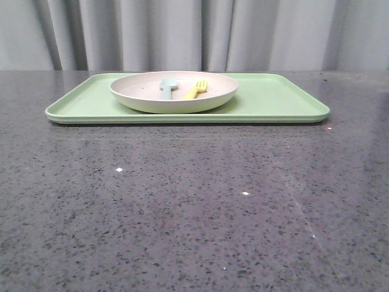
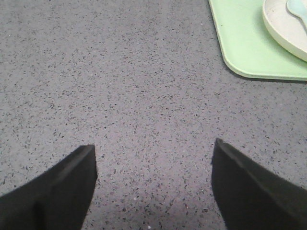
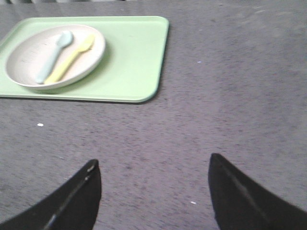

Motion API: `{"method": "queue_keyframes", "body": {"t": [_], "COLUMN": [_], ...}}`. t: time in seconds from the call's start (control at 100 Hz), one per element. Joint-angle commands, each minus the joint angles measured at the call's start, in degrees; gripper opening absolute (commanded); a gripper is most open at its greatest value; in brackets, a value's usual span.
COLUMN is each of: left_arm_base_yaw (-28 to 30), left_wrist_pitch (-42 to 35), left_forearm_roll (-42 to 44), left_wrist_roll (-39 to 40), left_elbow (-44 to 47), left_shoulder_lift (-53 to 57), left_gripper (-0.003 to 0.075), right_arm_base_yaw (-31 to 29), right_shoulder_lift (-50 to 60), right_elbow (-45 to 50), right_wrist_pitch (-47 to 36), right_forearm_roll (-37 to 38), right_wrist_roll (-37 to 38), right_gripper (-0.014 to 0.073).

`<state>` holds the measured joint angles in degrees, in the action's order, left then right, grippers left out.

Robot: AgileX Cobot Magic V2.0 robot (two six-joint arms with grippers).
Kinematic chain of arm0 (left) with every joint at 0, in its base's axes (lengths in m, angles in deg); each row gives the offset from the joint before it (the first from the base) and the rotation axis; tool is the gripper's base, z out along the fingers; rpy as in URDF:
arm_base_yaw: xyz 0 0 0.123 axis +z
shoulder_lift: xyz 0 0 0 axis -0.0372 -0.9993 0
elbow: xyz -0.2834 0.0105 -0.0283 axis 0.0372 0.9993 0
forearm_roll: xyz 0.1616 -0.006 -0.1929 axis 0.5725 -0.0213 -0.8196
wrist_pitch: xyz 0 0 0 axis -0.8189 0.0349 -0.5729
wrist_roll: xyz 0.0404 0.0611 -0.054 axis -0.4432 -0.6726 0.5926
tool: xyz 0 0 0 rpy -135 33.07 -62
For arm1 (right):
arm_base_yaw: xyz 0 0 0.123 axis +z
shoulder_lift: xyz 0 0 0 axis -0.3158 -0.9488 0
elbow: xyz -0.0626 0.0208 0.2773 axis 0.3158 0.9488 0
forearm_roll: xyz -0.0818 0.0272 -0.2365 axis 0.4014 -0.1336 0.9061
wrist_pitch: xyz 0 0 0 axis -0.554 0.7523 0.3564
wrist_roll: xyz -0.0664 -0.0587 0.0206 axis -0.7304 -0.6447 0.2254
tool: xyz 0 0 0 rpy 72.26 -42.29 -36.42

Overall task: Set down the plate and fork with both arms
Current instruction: 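Move the right gripper above the yellow fork on the plate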

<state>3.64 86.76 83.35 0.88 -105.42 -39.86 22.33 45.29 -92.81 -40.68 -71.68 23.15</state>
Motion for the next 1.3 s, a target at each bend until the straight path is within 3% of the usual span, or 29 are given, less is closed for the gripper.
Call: {"method": "queue_keyframes", "body": {"t": [0.0, 0.4, 0.84, 1.01, 1.29], "left_arm_base_yaw": [0.2, 0.2, 0.2, 0.2, 0.2], "left_wrist_pitch": [-3.6, -3.6, -3.6, -3.6, -3.6], "left_forearm_roll": [-0.2, -0.2, -0.2, -0.2, -0.2], "left_wrist_roll": [0.4, 0.4, 0.4, 0.4, 0.4], "left_elbow": [-1.6, -1.6, -1.6, -1.6, -1.6], "left_shoulder_lift": [-0.2, -0.2, -0.2, -0.2, -0.2], "left_gripper": [0.0492, 0.0492, 0.0492, 0.0492, 0.0492], "right_arm_base_yaw": [-0.2, 0.8, 15.8, 20.7, 30.2], "right_shoulder_lift": [-4.9, -30.5, -57.9, -66.2, -76.1], "right_elbow": [-2.5, -20.4, -44.7, -52.2, -62.8], "right_wrist_pitch": [-5.8, -5.6, -4.8, -4.3, 0.4], "right_forearm_roll": [-4.6, -16.9, -14.5, -6.0, 22.4], "right_wrist_roll": [-1.1, -10.4, -9.3, -0.5, 23.0], "right_gripper": [0.0489, 0.0488, 0.0488, 0.0488, 0.0486]}}
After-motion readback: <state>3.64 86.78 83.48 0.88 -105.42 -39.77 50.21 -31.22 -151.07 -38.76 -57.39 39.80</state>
